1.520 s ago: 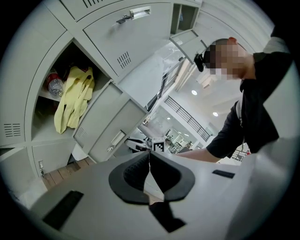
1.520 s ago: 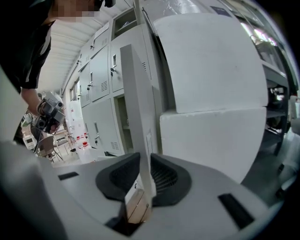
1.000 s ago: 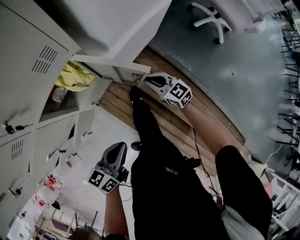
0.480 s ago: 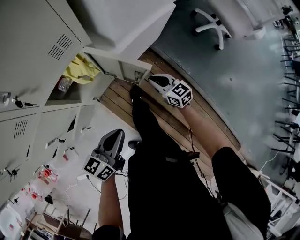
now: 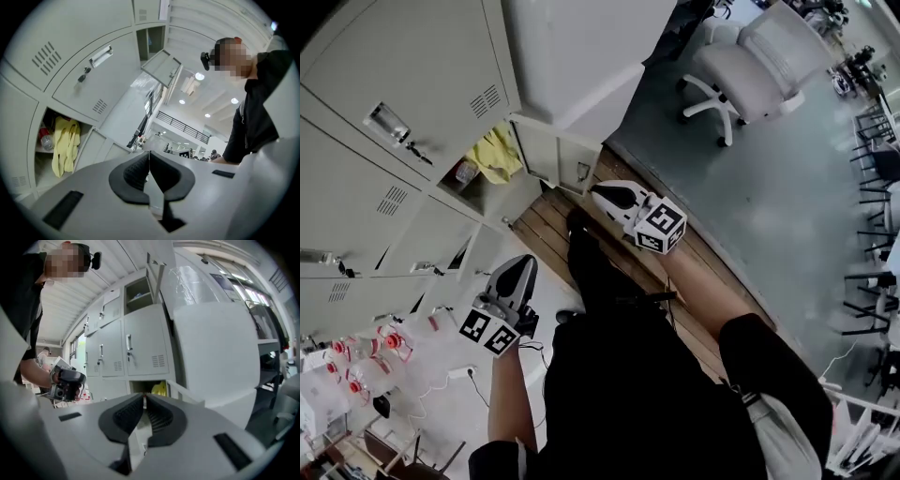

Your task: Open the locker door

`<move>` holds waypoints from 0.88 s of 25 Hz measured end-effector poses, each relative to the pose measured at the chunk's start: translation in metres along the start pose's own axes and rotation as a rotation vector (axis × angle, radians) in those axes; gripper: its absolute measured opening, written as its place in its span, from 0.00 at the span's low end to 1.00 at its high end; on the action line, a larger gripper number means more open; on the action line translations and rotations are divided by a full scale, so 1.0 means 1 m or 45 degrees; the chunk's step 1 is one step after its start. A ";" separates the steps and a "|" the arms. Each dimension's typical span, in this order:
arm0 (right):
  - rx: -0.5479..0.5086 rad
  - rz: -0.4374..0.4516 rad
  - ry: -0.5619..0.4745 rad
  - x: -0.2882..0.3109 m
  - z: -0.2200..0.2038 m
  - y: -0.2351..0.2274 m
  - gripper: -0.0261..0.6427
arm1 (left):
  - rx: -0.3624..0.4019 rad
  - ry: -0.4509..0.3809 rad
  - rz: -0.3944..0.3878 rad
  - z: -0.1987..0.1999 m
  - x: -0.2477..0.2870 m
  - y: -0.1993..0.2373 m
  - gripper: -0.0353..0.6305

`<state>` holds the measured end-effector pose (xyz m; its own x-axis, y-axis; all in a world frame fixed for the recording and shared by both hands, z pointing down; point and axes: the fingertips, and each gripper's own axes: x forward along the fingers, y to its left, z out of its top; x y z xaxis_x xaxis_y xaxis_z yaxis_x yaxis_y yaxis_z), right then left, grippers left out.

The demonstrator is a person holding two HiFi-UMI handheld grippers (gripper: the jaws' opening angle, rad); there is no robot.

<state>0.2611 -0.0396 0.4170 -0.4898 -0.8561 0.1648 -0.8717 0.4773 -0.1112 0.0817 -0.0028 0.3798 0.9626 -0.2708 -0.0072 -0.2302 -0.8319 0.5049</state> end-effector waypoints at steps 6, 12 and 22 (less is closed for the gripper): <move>-0.107 0.088 -0.168 -0.017 0.087 0.078 0.06 | 0.199 -0.150 0.006 0.073 -0.045 -0.051 0.08; -0.121 0.216 -0.245 -0.031 0.129 0.139 0.06 | 0.365 -0.187 0.088 0.098 -0.089 -0.082 0.08; -0.056 0.497 -0.239 0.002 0.117 0.205 0.06 | 0.327 -0.241 0.262 0.081 -0.149 -0.084 0.08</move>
<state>0.0831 0.0333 0.2796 -0.7751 -0.6287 -0.0630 -0.6233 0.7771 -0.0872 -0.0539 0.0678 0.2687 0.8547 -0.5096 -0.0994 -0.4676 -0.8386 0.2794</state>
